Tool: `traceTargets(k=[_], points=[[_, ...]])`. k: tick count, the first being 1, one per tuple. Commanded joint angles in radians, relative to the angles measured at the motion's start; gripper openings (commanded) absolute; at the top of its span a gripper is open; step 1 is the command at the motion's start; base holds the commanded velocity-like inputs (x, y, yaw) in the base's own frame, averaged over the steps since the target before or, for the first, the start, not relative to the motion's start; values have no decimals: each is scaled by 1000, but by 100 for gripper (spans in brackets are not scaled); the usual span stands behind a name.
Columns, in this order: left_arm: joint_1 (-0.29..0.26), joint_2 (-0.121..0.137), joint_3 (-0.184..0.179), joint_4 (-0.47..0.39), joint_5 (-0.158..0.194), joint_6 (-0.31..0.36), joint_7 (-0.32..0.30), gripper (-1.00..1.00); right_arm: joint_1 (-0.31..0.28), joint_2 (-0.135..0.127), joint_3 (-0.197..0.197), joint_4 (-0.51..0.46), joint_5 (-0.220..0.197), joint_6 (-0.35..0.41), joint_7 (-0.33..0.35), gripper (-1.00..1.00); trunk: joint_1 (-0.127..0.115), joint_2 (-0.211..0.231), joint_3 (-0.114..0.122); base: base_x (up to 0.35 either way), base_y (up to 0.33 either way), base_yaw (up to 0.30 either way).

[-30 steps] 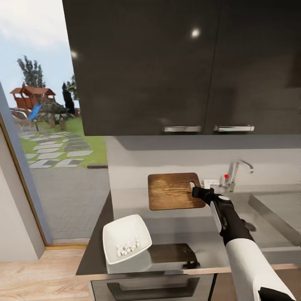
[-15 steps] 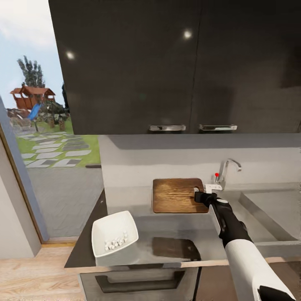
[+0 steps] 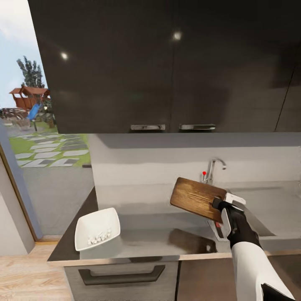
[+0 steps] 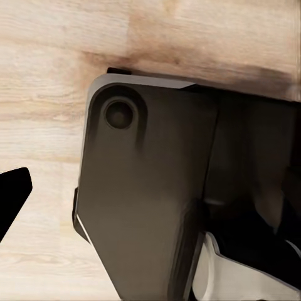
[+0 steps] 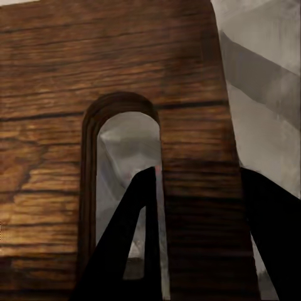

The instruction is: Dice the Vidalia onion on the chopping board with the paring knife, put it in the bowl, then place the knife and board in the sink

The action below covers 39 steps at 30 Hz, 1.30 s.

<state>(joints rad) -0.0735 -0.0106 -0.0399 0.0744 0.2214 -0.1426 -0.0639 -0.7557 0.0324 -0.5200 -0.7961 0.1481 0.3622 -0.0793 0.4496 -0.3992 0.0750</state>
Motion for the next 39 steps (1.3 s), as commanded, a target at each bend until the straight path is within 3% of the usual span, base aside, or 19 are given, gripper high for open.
traceTargets(k=[1,4,9,13,15,18,19,22,29,31,35,39], points=[[-2,-1,-5,5,10,-8,-5,100,-1,3,-3,-1,-4,3,-34,-100,0,-1,0,-9,-314,0],[-2,-1,-5,5,10,-8,-4,100,-1,6,-4,0,-26,2,-120,-100,0,-1,0,-4,-318,0],[-2,-2,-5,5,10,-8,-4,100,-1,6,-5,1,-102,1,-189,-100,0,-1,0,-1,-320,0],[-2,-2,-5,5,11,-8,-1,100,-1,8,-5,16,-125,-4,-263,-100,0,-1,0,0,-321,0],[-2,-2,-5,5,12,-8,-1,100,-1,10,-5,34,-144,-32,-309,-100,0,-1,0,0,-320,0],[-2,-2,-5,5,12,-9,-1,100,-1,16,-3,72,-204,-108,-394,-100,0,-1,0,0,-320,0],[-2,-2,-5,5,12,-9,-1,100,-1,28,-2,85,-242,-135,-449,-100,0,-1,0,0,-320,0],[-2,-2,-3,5,13,-9,-1,100,-1,60,-2,95,-294,-166,-552,-100,0,-1,0,0,-298,0],[-2,-1,-2,4,15,-9,1,100,-1,120,-1,99,-349,-309,-687,-100,0,-1,0,0,-100,0],[-2,0,-2,4,16,-9,1,100,-3,142,26,83,-358,-337,-735,-100,0,-1,0,0,-8,0],[-2,-1,-2,4,16,-9,0,100,-19,142,64,-5,-375,-289,-862,-100,0,-1,0,0,-2,0],[-2,2,-2,4,16,-9,1,100,-23,142,75,-27,-406,-269,-910,-100,0,-1,0,0,0,0]])
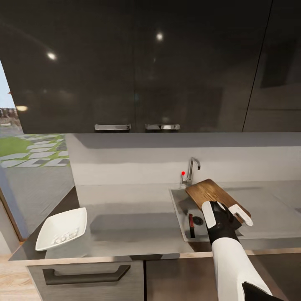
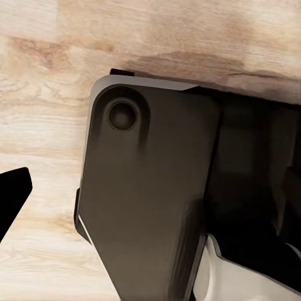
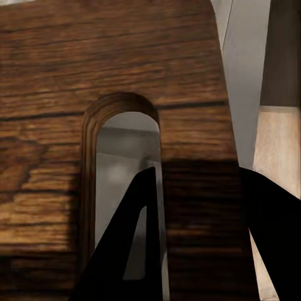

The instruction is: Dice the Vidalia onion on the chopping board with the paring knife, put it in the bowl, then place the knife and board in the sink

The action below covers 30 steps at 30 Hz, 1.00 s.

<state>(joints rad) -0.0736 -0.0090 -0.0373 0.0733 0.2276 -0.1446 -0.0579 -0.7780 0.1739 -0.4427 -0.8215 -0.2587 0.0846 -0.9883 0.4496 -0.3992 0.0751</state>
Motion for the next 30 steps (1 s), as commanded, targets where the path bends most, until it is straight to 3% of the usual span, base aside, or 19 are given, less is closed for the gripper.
traceTargets(k=[1,5,7,12,16,23,30], points=[[-2,1,-4,5,10,-7,-6,100,-1,1,-1,-3,-5,9,-6,-100,0,-1,0,0,0,0],[-2,2,-4,5,10,-7,-5,100,-1,1,1,-5,-19,8,-31,-100,0,-1,0,0,0,0],[-2,2,-4,5,10,-7,-5,100,-1,1,0,-5,-46,7,-45,-100,0,-1,0,0,0,0],[-2,0,-4,5,10,-7,-5,100,-1,1,1,-3,-198,8,-52,-100,0,-1,0,0,0,0],[-2,-2,-4,5,10,-7,-5,100,-1,1,1,3,-266,11,-48,-100,0,-1,0,0,0,0],[-2,-3,-4,5,10,-7,-5,100,-1,1,17,17,-304,10,-45,-100,0,-1,0,9,-8,0],[-2,2,-3,5,10,-7,-5,100,-1,1,24,18,-307,10,-49,-100,0,-1,0,187,-122,0]])
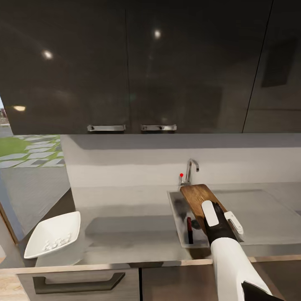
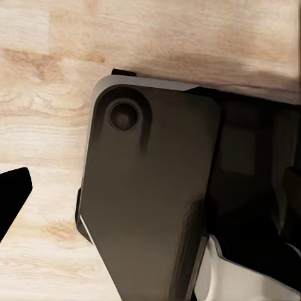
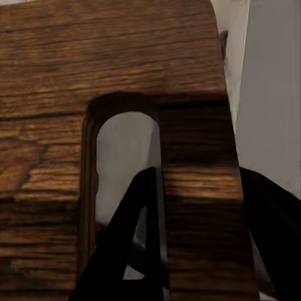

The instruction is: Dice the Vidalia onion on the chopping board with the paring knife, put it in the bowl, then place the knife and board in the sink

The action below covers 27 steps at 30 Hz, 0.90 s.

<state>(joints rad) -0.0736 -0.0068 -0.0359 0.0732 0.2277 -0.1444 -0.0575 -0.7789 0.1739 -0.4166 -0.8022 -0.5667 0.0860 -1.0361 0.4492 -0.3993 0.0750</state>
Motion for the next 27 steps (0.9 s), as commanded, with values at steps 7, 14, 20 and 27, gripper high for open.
traceTargets(k=[7,14,20,27], points=[[-2,1,-4,5,10,-7,-5,100,0,1,-2,-1,2,9,0,-100,1,-1,-3,198,-34,28],[-2,2,-4,5,11,-7,-4,100,0,1,-2,48,2,6,5,-100,1,-1,-13,17,-1,85],[-2,2,-4,5,11,-7,-5,100,0,1,-2,58,1,5,5,-100,1,-1,-22,1,0,87],[-2,1,-4,5,10,-7,-5,100,0,1,-6,59,0,-19,5,-100,1,-1,-33,65,0,87]])
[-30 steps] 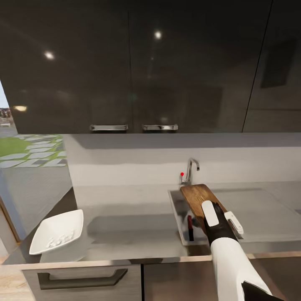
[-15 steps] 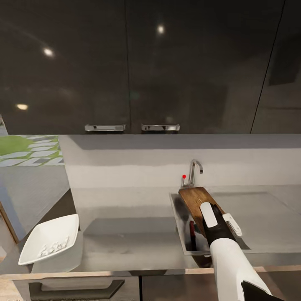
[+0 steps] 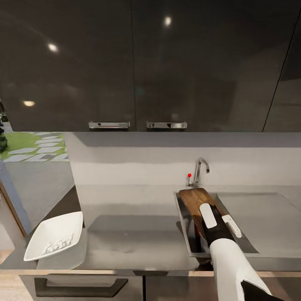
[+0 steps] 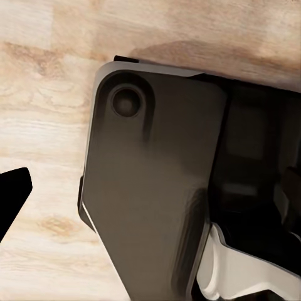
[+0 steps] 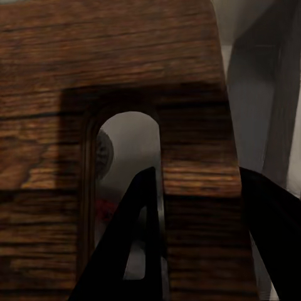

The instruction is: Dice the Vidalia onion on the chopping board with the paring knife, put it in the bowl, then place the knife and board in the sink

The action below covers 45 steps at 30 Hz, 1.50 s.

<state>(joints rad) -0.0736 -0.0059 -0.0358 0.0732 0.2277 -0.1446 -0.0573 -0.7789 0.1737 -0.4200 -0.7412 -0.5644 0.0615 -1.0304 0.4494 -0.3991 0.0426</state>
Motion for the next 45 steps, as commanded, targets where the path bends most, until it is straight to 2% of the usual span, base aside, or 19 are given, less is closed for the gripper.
traceTargets(k=[1,13,15,18,24,29,33,36,45], points=[[-2,0,-4,5,10,-7,-6,100,0,1,-3,-1,-1,-2,-1,-100,1,-1,-2,134,0,87],[-2,0,-4,5,10,-7,-6,100,0,1,-14,38,1,-35,-2,-100,1,-1,-21,78,0,83],[-2,1,-4,5,10,-7,-6,100,1,1,-33,41,1,-66,-2,-100,1,-1,-24,1,0,82],[-2,1,-4,5,10,-7,-6,100,1,1,-86,42,2,-78,-2,-100,1,-1,-28,0,0,82],[-2,1,-4,5,10,-7,-6,100,1,1,-102,40,1,-79,-2,-100,1,-1,-38,0,0,80],[-2,3,-4,5,10,-7,-6,100,1,-23,-107,39,0,-79,-2,-100,1,-1,-46,0,0,80],[-2,3,-4,5,10,-7,-5,100,1,-42,-140,38,-1,-79,-2,-100,1,-1,-52,0,0,79],[-2,3,-4,5,10,-7,-5,100,1,-47,-159,33,-1,-80,-2,-100,1,-1,-57,0,-127,38],[-2,3,-4,5,11,-7,-6,100,1,-48,-163,31,-2,-80,-2,-100,1,-1,-70,0,-175,4]])
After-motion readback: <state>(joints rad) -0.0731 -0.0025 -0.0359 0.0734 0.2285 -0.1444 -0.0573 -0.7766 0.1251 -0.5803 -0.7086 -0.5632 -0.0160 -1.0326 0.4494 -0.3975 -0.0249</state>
